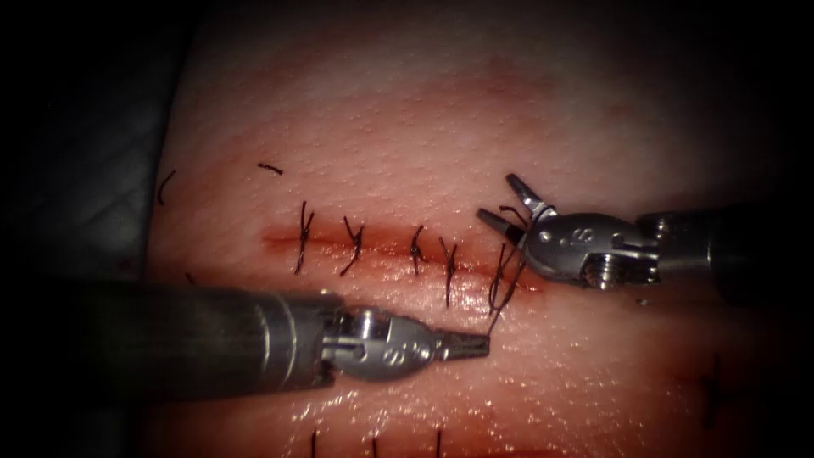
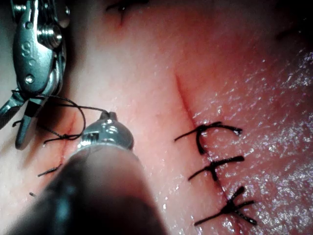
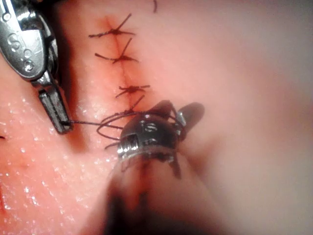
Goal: Wound Closure
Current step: Grab the loose suture tail with the right grasper, then tie the knot by pulling the right arm down and the left arm up.
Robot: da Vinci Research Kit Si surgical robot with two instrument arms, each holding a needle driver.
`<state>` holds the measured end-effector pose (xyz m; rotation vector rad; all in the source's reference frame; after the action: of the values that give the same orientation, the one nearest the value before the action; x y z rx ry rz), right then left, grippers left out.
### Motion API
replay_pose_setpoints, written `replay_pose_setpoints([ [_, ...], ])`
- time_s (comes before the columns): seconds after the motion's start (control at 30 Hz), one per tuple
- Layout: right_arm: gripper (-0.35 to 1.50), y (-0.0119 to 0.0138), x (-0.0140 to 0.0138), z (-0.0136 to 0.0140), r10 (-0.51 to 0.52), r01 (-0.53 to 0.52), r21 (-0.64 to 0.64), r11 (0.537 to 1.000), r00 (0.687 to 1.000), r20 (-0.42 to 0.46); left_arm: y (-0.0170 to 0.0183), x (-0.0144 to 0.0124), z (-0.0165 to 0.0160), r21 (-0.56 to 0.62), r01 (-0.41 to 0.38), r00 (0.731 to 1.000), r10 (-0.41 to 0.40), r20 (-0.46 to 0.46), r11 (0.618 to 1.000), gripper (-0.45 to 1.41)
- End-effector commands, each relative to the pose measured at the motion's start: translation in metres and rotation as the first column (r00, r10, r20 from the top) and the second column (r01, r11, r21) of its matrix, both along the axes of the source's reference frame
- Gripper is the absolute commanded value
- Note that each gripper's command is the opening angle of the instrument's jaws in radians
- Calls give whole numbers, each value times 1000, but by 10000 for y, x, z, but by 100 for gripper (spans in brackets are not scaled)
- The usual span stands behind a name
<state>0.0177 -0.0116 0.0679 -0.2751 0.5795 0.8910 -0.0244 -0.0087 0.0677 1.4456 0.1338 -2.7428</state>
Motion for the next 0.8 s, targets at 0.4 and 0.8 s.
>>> replay_pose_setpoints([
  [0.4, -35, -23, 6, -20, 104, -105, -4, 994, 993, -48, 59, 13, 6, 41, 74, 997, -73, -19, 996, -45],
  [0.8, -35, -46, -7, -44, 160, -170, -80, 982, 980, -117, 157, 8, 45, 100, 174, 983, -168, -71, 980, -45],
])
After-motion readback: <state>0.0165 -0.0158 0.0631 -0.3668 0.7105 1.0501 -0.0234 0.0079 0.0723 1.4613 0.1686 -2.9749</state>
